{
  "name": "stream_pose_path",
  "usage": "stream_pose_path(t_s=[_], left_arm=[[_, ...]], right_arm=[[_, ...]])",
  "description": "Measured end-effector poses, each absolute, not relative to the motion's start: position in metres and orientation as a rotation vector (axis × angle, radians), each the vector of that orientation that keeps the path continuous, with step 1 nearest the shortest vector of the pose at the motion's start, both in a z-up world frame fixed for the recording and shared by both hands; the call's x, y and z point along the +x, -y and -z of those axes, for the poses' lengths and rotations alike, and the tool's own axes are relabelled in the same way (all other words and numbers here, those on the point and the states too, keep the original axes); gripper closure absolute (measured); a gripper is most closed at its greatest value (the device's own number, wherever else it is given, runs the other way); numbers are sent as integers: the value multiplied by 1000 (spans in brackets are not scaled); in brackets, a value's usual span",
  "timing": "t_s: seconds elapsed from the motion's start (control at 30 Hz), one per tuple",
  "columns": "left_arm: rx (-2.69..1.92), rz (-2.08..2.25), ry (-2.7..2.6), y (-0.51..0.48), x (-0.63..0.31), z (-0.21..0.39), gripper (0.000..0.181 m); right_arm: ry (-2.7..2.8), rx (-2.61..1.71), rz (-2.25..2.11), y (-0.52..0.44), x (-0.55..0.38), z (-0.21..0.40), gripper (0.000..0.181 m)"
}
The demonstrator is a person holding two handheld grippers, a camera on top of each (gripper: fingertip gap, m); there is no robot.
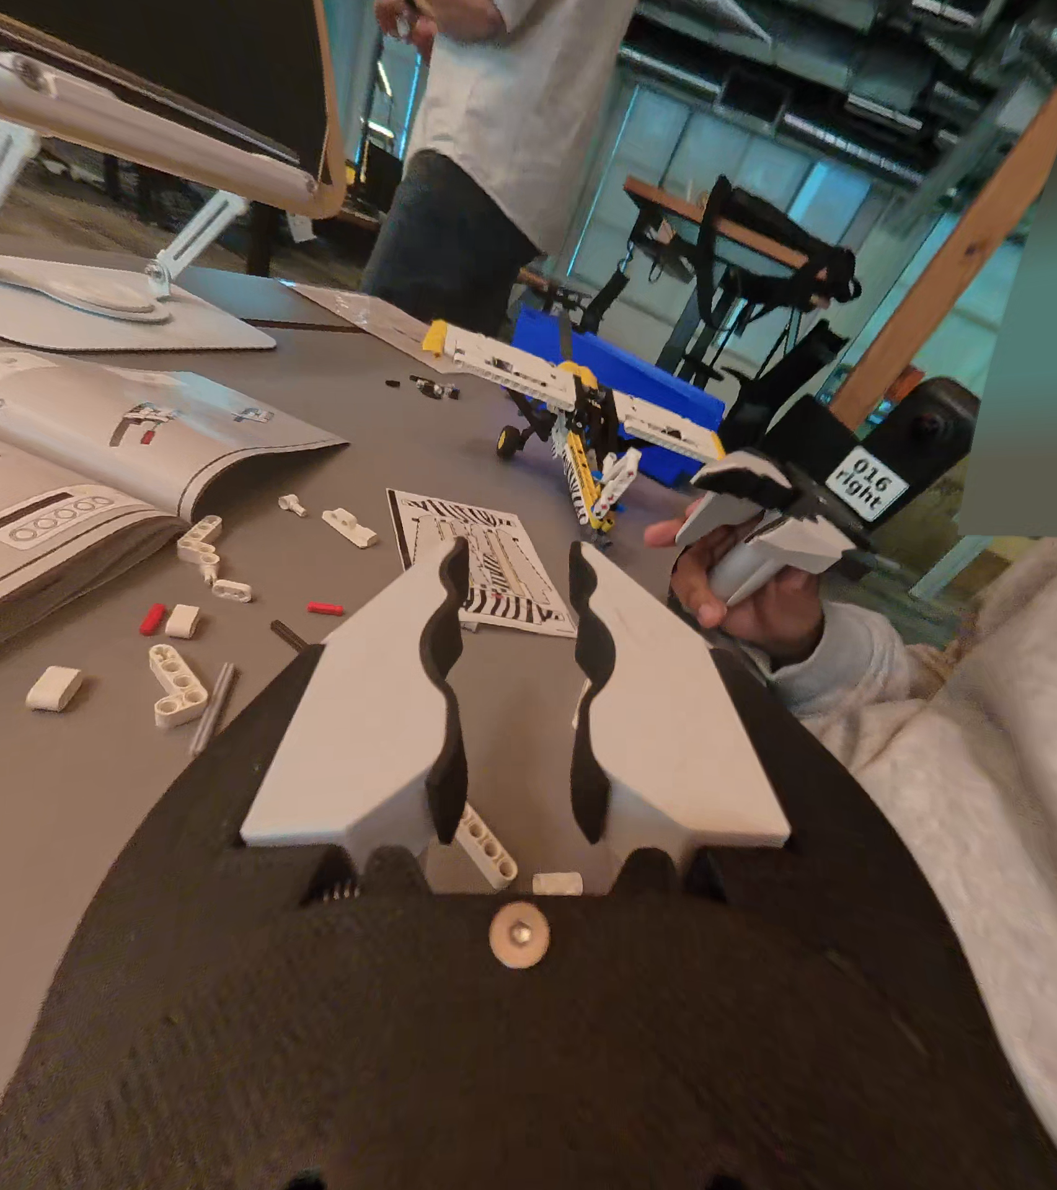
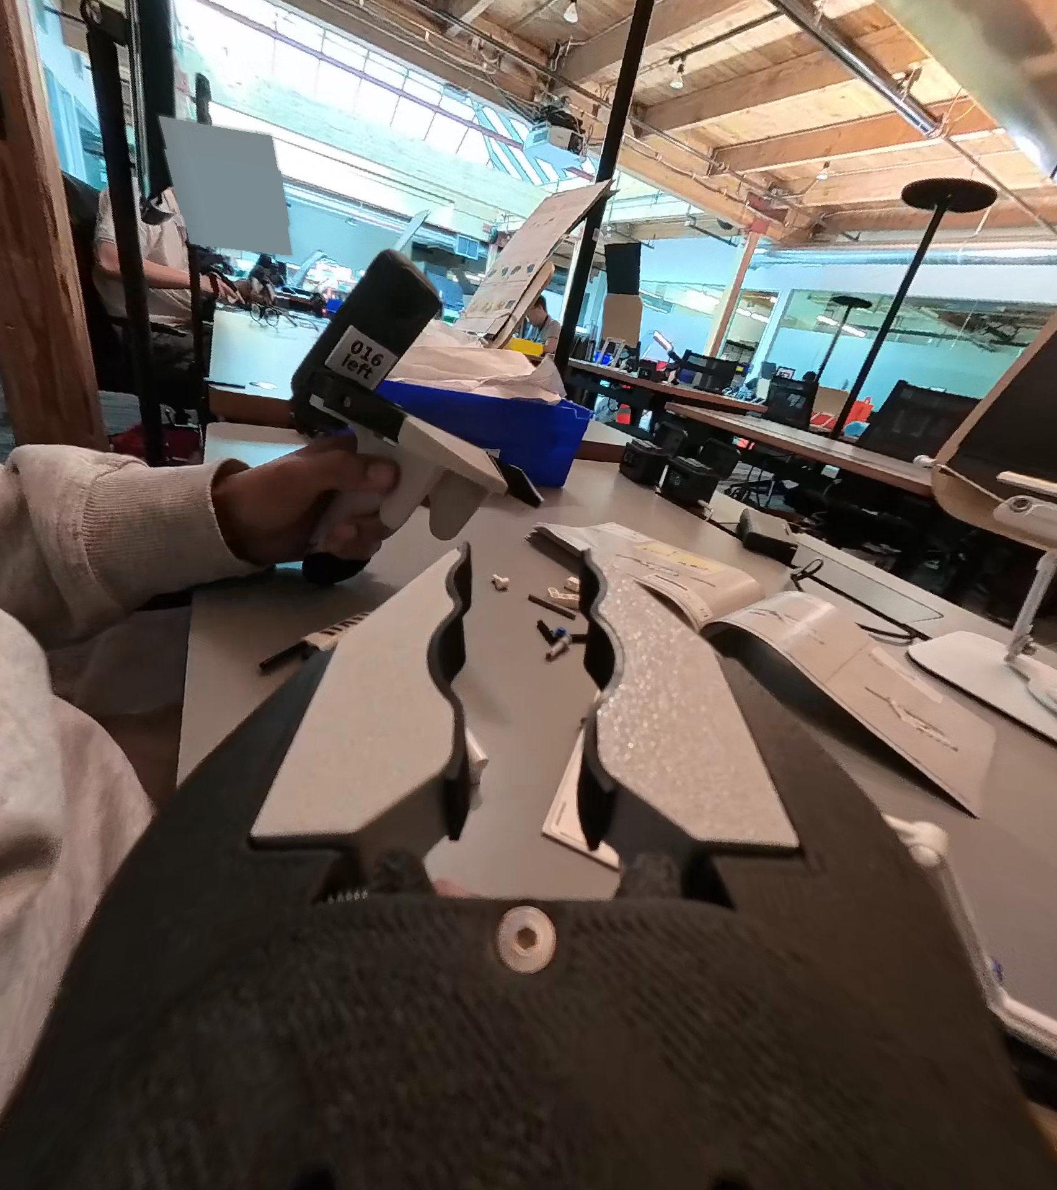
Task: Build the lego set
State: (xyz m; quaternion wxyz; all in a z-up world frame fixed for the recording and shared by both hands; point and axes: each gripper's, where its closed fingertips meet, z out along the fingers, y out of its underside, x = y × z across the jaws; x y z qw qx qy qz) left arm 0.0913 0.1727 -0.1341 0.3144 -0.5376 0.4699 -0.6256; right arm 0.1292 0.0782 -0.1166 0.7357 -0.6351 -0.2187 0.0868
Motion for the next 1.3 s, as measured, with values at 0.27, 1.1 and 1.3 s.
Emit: stream_pose_path(t_s=[0.27,1.1,1.3], left_arm=[[-1424,1696,-1313,-161,99,139,143],[-1353,1774,-1193,-155,82,125,135],[-1327,1793,-1167,-153,77,121,135]], right_arm=[[485,-1436,-319,-101,124,119,149],[496,-1369,-242,-101,117,114,163],[484,-1356,-230,-100,118,112,164]])
